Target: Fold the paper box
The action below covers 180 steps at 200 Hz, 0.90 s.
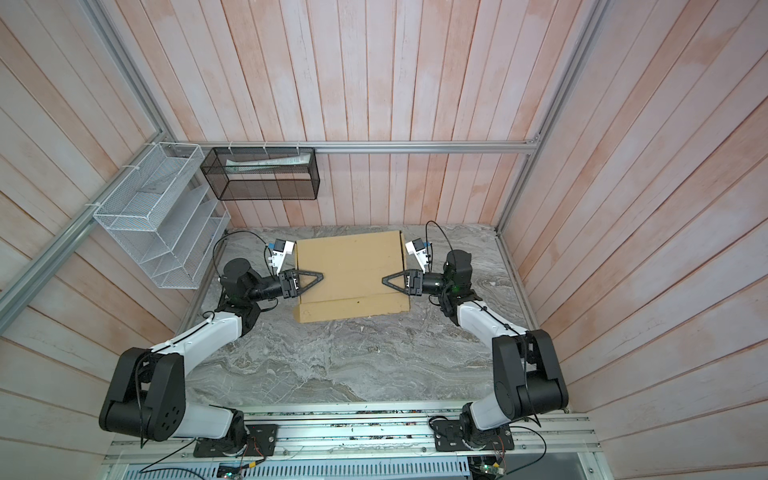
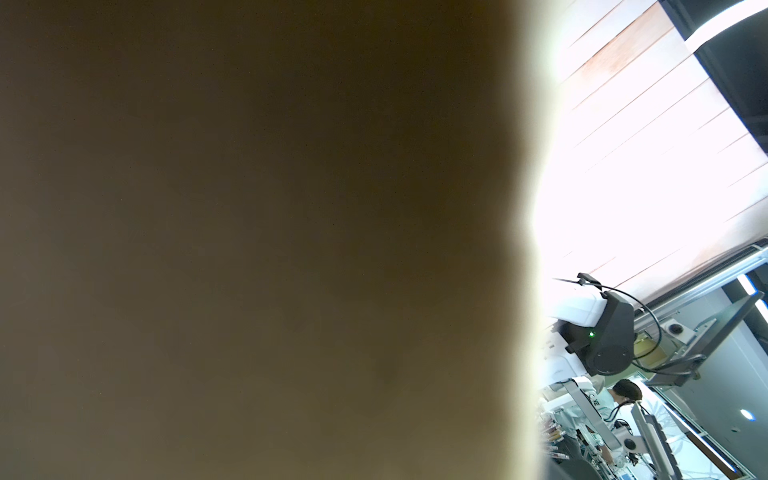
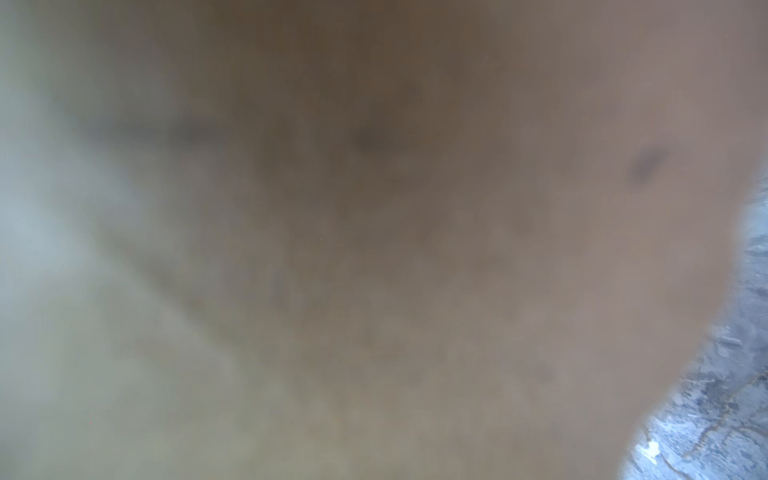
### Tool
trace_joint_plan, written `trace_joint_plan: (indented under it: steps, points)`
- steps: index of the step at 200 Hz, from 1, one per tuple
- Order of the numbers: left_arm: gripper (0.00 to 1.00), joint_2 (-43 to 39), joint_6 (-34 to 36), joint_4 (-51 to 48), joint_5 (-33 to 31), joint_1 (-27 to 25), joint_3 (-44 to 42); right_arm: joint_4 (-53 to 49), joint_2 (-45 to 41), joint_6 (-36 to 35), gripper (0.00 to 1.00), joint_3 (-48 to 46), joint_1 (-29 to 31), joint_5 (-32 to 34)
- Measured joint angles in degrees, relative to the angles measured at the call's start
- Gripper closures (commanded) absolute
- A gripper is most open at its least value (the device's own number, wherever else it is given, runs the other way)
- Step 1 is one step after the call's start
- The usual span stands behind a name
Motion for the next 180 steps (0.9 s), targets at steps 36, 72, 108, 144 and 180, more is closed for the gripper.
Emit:
trace_joint_plan:
  steps: [36,72,108,144,180]
  points:
    - [0.36,0.0,-1.05,0.83,-1.03,0.0,0.0,0.72,0.83,0.44,0.61,0.5,0.42,0.22]
    - [0.43,0.24,-2.12,1.86,-1.75,0.0,0.0,1.46,1.42,0.61,0.61,1.16,0.48,0.07]
    - [0.45,0.85,-3.61,3.39,-1.86,0.0,0.0,1.68,1.99,0.59,0.61,1.49,0.52,0.13]
    - [0.48,0.96,-4.66,4.04,-1.88,0.0,0.0,1.9,2.05,0.61,0.6,1.55,0.55,0.24]
    - [0.5,0.98,-5.81,4.61,-1.86,0.0,0.0,2.29,2.05,0.63,0.51,1.55,0.59,0.35]
